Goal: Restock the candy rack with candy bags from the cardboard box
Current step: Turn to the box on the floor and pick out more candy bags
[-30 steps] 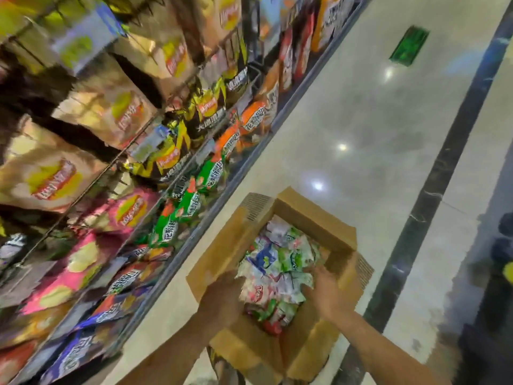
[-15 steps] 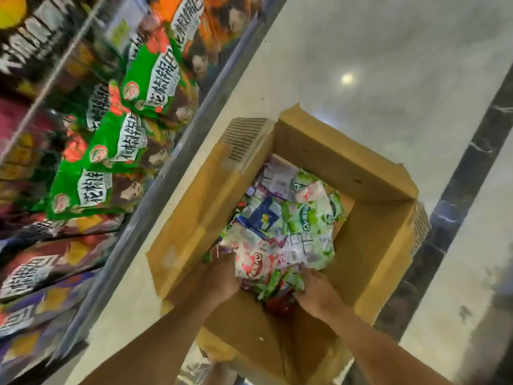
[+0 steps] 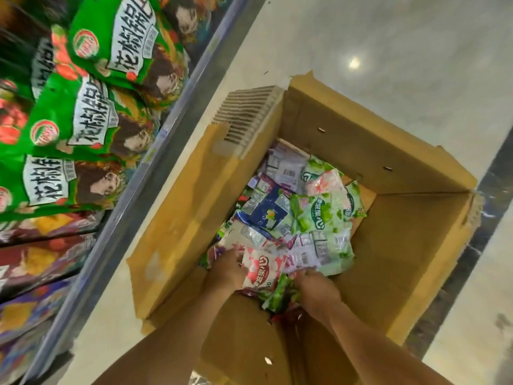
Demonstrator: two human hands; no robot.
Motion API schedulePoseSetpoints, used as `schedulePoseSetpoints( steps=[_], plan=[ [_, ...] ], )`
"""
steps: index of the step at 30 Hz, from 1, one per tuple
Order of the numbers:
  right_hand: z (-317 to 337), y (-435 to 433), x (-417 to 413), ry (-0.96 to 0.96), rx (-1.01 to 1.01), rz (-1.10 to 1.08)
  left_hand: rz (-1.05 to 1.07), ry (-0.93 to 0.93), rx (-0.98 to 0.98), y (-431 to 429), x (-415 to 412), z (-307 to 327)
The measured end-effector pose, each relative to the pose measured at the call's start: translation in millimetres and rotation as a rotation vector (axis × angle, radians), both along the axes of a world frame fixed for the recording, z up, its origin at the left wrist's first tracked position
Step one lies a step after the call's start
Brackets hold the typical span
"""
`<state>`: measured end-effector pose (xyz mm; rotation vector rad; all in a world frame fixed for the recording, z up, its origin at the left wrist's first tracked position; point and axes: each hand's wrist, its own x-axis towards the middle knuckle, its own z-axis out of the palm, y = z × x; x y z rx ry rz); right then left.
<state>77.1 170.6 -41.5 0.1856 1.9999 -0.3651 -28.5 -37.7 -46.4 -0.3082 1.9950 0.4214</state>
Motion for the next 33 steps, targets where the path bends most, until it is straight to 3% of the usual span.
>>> schedulePoseSetpoints(
  steps=[8,17,23,33],
  plan=[
    [42,14,-7,0.018,0.02,0.085,-0.172,-0.096,0.131,8,-13,49],
    [147,36,-49,0.158,0.029,0.038,-0.228,-0.016,0.121,15,-49,158],
    [252,48,-83,0.179,0.071,0.045,-0.215,0.057,0.149,15,-75,264],
    [458,35,-74,0.408,0.015,-0.285,-0.193,0.147,0.295,-8,-81,470]
  ],
)
